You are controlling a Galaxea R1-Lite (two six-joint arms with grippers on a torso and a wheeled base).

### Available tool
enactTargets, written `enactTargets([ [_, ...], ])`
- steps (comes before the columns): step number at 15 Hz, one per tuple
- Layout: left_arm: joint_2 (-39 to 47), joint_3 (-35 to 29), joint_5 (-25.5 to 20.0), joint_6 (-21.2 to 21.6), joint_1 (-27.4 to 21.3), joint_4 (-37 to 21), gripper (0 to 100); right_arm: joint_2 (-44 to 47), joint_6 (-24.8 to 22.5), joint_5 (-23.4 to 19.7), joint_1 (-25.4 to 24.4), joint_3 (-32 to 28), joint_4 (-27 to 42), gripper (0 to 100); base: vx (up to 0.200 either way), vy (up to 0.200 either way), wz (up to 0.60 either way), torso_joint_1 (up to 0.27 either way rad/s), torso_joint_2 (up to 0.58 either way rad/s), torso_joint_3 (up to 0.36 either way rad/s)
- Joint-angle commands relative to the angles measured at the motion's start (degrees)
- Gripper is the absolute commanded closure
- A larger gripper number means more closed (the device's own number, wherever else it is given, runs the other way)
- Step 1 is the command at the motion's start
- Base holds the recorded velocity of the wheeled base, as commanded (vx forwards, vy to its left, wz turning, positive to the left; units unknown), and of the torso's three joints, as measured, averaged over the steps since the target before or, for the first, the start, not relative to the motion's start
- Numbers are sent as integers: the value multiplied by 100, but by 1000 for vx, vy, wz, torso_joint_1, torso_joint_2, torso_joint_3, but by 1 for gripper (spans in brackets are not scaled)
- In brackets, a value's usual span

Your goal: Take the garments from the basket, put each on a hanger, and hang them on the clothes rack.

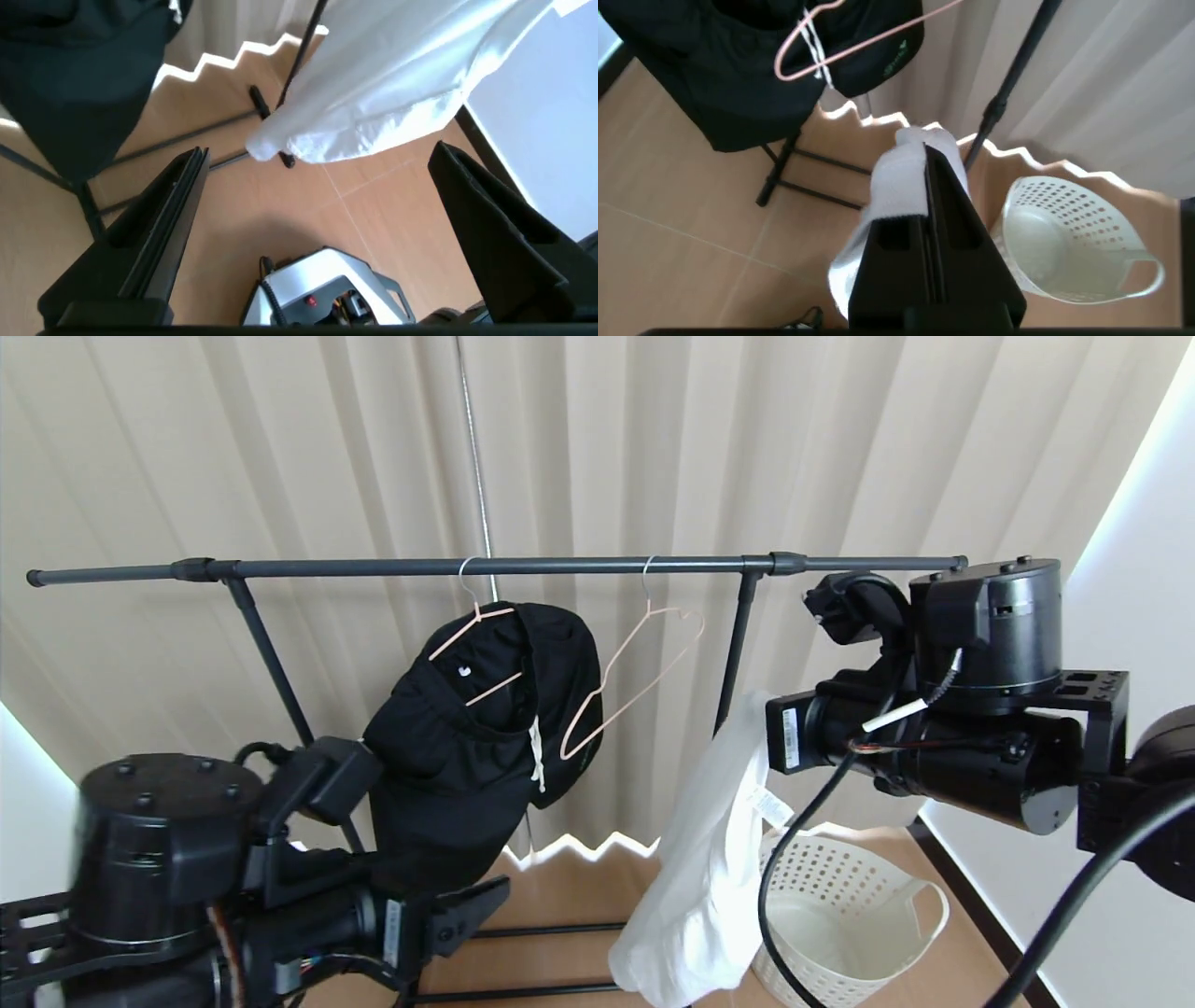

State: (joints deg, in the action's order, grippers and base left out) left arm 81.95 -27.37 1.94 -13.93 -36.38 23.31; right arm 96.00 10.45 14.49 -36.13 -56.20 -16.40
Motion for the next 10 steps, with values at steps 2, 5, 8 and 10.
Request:
enactTargets([
  [2,1430,-418,167,5,-555,482,0,578,45,352,-245,-58,-382,100,0,0,0,0,0,0],
  [5,2212,-990,659,14,-906,816,0,850,54,598,-368,-40,-900,100,0,0,0,0,0,0],
  [8,2774,-1359,808,-22,-1152,1044,0,894,54,739,-456,-14,-936,100,0,0,0,0,0,0],
  [10,3179,-1623,1248,-22,-1170,1448,0,876,54,792,-562,12,-971,100,0,0,0,0,0,0],
])
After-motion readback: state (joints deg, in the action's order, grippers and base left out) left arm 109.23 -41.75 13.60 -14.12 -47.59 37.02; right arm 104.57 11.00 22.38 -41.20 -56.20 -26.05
